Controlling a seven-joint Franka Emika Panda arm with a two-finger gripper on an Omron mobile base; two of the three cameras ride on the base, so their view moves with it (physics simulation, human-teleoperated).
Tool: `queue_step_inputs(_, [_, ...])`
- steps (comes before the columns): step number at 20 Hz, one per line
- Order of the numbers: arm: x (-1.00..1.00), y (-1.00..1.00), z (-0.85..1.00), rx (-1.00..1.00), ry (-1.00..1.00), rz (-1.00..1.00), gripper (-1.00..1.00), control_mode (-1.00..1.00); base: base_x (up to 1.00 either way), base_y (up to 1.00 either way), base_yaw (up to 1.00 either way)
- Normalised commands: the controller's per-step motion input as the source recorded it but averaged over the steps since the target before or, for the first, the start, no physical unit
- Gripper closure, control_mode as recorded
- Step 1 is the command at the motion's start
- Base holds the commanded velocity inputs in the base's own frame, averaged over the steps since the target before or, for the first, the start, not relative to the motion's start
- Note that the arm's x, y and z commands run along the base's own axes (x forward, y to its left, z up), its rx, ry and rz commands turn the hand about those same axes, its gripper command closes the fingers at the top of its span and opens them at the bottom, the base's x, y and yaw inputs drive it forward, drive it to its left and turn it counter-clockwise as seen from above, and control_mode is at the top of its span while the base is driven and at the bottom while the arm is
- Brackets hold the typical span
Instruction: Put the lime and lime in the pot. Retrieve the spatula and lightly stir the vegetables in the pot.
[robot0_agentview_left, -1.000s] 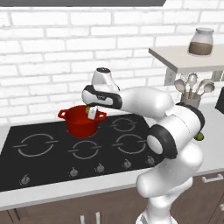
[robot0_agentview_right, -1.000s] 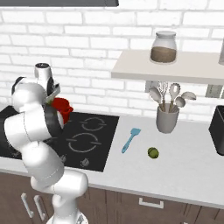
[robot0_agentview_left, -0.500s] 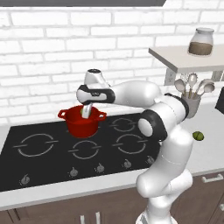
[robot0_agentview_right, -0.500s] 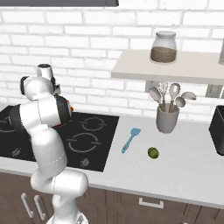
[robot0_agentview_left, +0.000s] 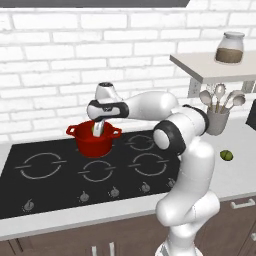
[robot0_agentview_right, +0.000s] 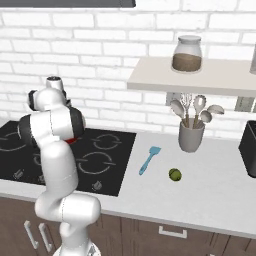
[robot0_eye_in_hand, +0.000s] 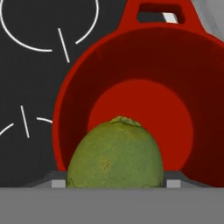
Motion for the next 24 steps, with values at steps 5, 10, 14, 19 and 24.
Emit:
queue_step_inputs(5, [0.06, 0.03, -0.12, 0.0, 0.0, 0.0, 1.0, -1.0, 0.0, 0.0, 0.0])
queue_step_inputs(10, [0.06, 0.08, -0.1, 0.0, 0.0, 0.0, 1.0, -1.0, 0.0, 0.0, 0.0])
queue_step_inputs(14, [0.05, 0.1, -0.13, 0.0, 0.0, 0.0, 1.0, -1.0, 0.0, 0.0, 0.0])
queue_step_inputs(19, [0.02, 0.06, -0.15, 0.0, 0.0, 0.0, 1.0, -1.0, 0.0, 0.0, 0.0])
queue_step_inputs(24, [0.06, 0.06, -0.17, 0.0, 0.0, 0.0, 1.0, -1.0, 0.0, 0.0, 0.0])
